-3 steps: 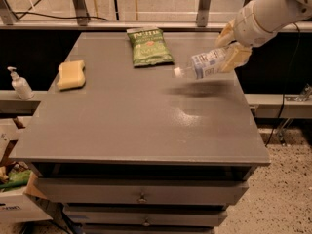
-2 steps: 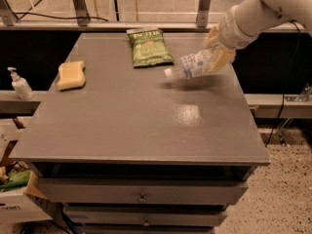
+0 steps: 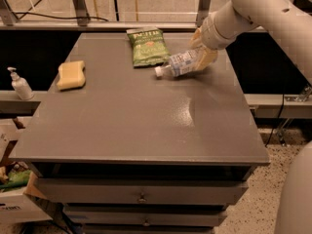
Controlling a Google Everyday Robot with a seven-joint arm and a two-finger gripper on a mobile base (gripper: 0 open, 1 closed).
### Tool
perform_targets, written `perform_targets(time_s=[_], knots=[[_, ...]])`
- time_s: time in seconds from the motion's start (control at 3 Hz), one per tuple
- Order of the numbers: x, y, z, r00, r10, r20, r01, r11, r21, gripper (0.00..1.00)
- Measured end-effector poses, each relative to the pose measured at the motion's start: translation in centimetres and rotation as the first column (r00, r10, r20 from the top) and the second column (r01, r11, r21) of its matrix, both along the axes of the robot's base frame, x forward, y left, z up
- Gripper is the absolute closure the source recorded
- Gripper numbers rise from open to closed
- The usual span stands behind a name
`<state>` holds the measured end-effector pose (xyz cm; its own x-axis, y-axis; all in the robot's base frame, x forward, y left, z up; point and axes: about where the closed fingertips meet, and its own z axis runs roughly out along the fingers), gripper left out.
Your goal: Move blue plastic bottle near green jalapeno chip bag
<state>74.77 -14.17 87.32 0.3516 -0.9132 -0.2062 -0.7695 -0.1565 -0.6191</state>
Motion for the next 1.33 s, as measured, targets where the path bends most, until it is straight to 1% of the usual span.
perform_targets(time_s=[0.33,0.67,1.33], knots=[[1.8,1.0,-0.1,0.9995,0.025,0.018,-0.025,1.000,0.006,1.00],[3.0,1.5,0.2,0.9983,0.051,0.027,-0.051,0.999,0.002,0.85],[3.3,1.1,0.3,0.9966,0.082,0.013,-0.082,0.996,-0.018,0.38]])
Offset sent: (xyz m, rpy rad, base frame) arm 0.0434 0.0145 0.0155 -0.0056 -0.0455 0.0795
